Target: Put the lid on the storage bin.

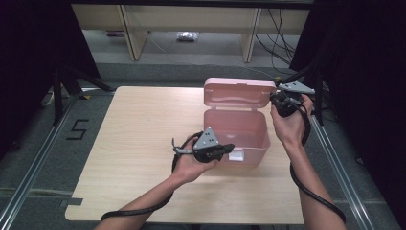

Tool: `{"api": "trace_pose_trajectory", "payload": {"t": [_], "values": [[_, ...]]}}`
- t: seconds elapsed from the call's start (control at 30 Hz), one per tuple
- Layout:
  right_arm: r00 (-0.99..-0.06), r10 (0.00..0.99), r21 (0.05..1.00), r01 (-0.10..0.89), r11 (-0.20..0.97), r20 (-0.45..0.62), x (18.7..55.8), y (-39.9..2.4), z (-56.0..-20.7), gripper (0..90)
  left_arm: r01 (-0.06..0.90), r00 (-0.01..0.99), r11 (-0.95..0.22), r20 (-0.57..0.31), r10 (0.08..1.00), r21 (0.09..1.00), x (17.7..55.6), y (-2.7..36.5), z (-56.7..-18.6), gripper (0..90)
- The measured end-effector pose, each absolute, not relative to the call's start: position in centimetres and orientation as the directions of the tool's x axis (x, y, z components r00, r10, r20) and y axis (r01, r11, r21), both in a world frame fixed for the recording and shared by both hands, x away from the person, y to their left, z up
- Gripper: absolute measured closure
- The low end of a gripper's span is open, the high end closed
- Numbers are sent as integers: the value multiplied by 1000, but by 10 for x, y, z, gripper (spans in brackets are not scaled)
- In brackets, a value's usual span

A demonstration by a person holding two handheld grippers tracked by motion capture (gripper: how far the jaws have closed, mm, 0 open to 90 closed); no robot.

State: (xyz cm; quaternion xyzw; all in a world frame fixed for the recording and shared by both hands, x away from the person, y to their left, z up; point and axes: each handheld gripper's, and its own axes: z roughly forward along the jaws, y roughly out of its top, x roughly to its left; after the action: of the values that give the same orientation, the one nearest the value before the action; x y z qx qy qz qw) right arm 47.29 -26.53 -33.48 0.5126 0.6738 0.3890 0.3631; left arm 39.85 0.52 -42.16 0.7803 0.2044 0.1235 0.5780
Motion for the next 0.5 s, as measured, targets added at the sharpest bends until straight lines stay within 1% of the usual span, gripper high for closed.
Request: {"api": "trace_pose_trajectory", "payload": {"t": [0.23, 0.3, 0.37, 0.4, 0.47, 0.5], "values": [[-209, 974, 897, 407, 172, -92, 469, -265, -336, 889, 176, 842, -190, -48, 537, 966, 417, 38, -403, 899], [-203, 975, 902, 398, 164, -88, 468, -264, -338, 889, 182, 830, -178, -54, 556, 967, 422, 44, -400, 899], [-208, 972, 901, 393, 183, -107, 467, -265, -338, 889, 186, 819, -162, -62, 571, 969, 426, 49, -398, 899], [-196, 977, 906, 394, 157, -85, 466, -263, -339, 889, 187, 813, -155, -64, 579, 970, 429, 52, -396, 899], [-216, 970, 902, 386, 193, -115, 466, -266, -339, 889, 186, 802, -143, -67, 594, 972, 433, 56, -393, 899], [-211, 973, 900, 399, 176, -97, 464, -265, -339, 888, 189, 797, -138, -70, 600, 972, 435, 58, -392, 899]]}}
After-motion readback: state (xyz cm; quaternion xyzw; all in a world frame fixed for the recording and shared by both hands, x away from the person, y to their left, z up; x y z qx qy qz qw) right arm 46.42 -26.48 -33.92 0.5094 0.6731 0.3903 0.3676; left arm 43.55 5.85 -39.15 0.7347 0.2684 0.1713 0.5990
